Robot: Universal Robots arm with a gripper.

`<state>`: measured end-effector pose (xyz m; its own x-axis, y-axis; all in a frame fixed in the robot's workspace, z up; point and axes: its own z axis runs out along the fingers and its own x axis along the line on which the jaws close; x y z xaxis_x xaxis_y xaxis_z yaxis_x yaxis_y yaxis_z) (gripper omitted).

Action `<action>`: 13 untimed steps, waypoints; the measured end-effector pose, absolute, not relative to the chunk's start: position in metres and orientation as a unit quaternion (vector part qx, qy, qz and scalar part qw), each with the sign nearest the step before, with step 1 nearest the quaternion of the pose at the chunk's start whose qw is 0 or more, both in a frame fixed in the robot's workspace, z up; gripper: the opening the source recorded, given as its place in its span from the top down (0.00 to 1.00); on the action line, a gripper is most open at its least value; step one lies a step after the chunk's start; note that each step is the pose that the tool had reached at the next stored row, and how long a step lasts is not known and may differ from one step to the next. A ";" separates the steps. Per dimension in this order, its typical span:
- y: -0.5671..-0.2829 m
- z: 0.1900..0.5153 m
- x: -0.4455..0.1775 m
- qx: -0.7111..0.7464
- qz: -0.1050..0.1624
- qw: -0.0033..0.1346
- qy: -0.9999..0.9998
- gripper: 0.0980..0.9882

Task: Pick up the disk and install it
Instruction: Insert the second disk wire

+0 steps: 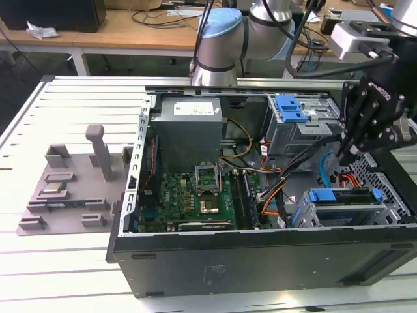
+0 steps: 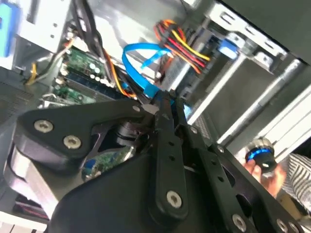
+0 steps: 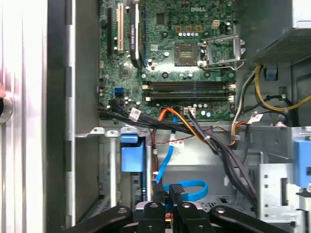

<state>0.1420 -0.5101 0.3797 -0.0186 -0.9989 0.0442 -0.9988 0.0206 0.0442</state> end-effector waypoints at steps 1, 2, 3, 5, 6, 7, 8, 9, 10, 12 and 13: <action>-0.515 0.379 0.142 0.700 0.000 0.031 -0.714 0.93; -0.521 0.379 0.142 0.700 0.000 0.031 -0.714 0.93; -0.527 0.377 0.142 0.700 0.000 0.031 -0.713 0.93; -0.531 0.372 0.142 0.703 0.000 0.031 -0.710 0.93; -0.531 0.368 0.143 0.706 0.000 0.031 -0.708 0.93; -0.531 0.364 0.146 0.708 0.000 0.031 -0.705 0.93; -0.531 0.362 0.146 0.709 0.000 0.031 -0.705 0.93; -0.531 0.360 0.147 0.709 0.000 0.031 -0.704 0.93; -0.530 0.357 0.147 0.710 0.000 0.031 -0.704 0.93; -0.530 0.352 0.149 0.711 0.000 0.031 -0.703 0.93; -0.529 0.350 0.150 0.711 0.000 0.031 -0.702 0.93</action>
<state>0.1497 -0.5294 0.3498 0.0140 -0.9989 0.0439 -0.9989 -0.0121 0.0447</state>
